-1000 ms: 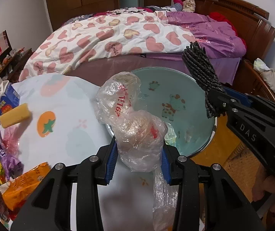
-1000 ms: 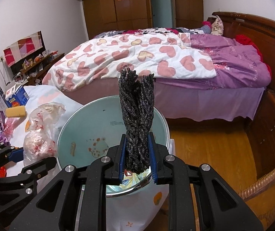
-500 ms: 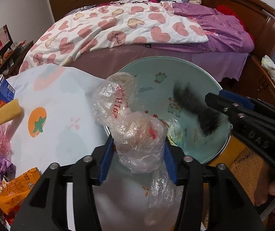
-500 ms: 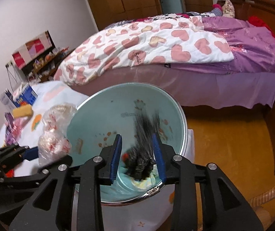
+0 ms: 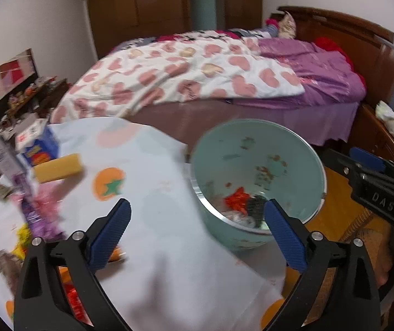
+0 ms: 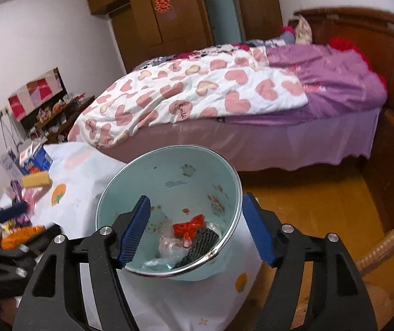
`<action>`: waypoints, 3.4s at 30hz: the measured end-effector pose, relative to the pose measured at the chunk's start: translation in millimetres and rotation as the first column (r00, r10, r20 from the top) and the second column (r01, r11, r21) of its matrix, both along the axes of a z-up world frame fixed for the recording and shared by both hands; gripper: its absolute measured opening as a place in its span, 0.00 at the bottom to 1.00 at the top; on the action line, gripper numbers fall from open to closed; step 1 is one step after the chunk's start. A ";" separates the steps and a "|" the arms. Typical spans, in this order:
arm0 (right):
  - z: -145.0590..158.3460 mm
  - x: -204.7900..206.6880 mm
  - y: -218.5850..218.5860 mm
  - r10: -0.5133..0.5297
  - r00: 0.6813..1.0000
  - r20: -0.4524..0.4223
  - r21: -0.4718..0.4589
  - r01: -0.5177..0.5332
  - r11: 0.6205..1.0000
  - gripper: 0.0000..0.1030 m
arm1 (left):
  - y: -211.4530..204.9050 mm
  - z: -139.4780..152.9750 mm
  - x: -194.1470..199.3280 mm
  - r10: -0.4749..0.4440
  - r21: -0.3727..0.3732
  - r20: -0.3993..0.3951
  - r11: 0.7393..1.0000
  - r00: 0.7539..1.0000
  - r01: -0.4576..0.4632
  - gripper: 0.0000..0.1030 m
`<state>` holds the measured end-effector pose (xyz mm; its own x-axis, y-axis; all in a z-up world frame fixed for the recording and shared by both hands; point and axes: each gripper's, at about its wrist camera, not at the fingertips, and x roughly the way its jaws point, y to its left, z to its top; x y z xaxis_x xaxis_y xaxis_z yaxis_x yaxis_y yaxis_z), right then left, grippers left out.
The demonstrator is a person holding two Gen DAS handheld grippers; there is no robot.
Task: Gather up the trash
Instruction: 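Open the right gripper over the wastebasket to drop the black scrubber, then move the right gripper back to the table toward the orange wrapper, then grasp the orange-red wrapper with the right gripper while the left gripper grasps the red mesh bag, then carry the orange-red wrapper over the wastebasket while the left gripper carries the red mesh bag there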
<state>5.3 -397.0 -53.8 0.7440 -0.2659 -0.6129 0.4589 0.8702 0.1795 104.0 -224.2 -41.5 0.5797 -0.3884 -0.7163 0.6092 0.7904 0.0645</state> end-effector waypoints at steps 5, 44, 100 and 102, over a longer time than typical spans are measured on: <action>6.6 -6.4 32.5 -0.060 0.998 0.012 -0.165 0.061 0.984 0.68 | 52.7 9.8 2.4 0.095 0.009 0.002 0.995 0.996 -0.095 0.94; -17.7 82.9 247.4 0.524 0.843 -0.123 0.030 -0.525 0.851 0.52 | 331.5 -20.3 2.1 0.492 -0.019 -0.013 0.870 0.871 -0.492 0.93; -8.2 20.3 147.5 0.365 0.931 -0.024 0.032 -0.364 0.931 0.17 | 225.5 -52.2 8.6 0.274 -0.079 -0.136 0.955 0.952 -0.287 0.24; -5.6 18.8 147.8 0.364 0.931 -0.017 0.024 -0.364 0.931 0.17 | 227.1 -47.0 6.2 0.270 -0.088 -0.136 0.955 0.953 -0.283 0.23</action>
